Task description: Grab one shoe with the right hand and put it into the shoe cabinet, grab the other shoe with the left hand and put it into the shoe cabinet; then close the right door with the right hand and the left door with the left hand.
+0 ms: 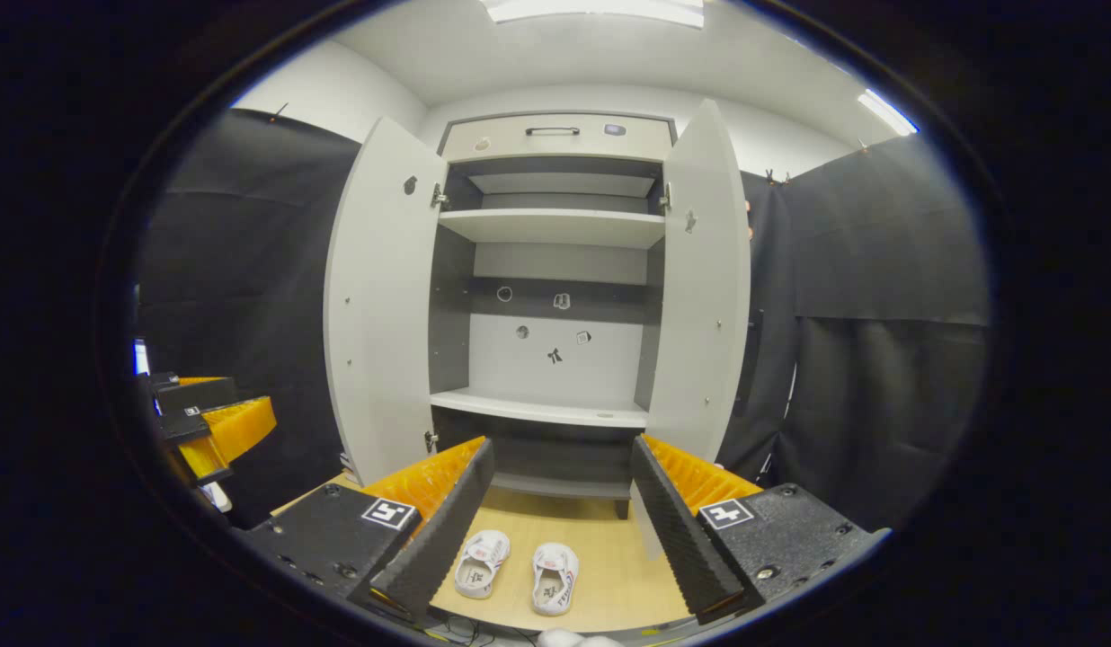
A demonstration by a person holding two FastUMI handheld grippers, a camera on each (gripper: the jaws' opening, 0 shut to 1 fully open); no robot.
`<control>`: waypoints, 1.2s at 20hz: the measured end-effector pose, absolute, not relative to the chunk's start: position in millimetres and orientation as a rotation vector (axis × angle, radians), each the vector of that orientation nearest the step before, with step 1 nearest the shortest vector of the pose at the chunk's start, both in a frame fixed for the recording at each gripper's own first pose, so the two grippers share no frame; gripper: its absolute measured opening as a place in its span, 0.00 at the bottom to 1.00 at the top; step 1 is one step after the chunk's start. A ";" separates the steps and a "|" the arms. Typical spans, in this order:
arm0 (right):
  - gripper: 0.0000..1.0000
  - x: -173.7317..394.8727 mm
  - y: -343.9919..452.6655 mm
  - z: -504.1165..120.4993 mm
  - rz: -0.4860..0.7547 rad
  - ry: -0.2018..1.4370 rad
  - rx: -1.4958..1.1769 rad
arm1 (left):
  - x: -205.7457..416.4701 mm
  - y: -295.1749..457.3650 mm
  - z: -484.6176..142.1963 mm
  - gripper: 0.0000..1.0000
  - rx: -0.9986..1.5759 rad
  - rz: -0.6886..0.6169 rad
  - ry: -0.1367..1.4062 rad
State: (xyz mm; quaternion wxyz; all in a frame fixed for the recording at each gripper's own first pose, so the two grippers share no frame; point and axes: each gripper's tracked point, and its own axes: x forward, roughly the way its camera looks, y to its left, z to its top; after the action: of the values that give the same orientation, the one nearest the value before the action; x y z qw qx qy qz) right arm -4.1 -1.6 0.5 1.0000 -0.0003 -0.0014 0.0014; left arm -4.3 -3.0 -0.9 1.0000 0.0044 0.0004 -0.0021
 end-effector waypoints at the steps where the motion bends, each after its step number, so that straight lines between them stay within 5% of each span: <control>1: 0.99 -4.5 -2.1 -0.7 0.003 -0.002 -0.002 | -4.7 -3.5 -0.4 0.94 0.008 -0.004 0.001; 8: 0.99 -3.7 -3.0 -30.8 0.002 0.062 -0.029 | -3.6 -1.8 -1.8 0.94 0.014 -0.002 -0.005; 16: 0.99 1.3 11.4 -199.9 0.026 0.440 -0.043 | -4.0 -3.9 -11.6 0.94 0.020 -0.038 -0.003; 24: 0.83 71.7 43.3 -343.3 0.084 0.669 0.075 | 9.3 12.6 -26.4 0.94 0.030 0.022 0.043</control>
State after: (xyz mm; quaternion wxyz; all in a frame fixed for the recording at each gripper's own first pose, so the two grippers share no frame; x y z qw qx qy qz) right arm 71.7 43.3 -343.3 0.9430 0.0367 0.3281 0.0410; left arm 9.3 12.6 -26.4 0.9996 0.0152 0.0213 0.0111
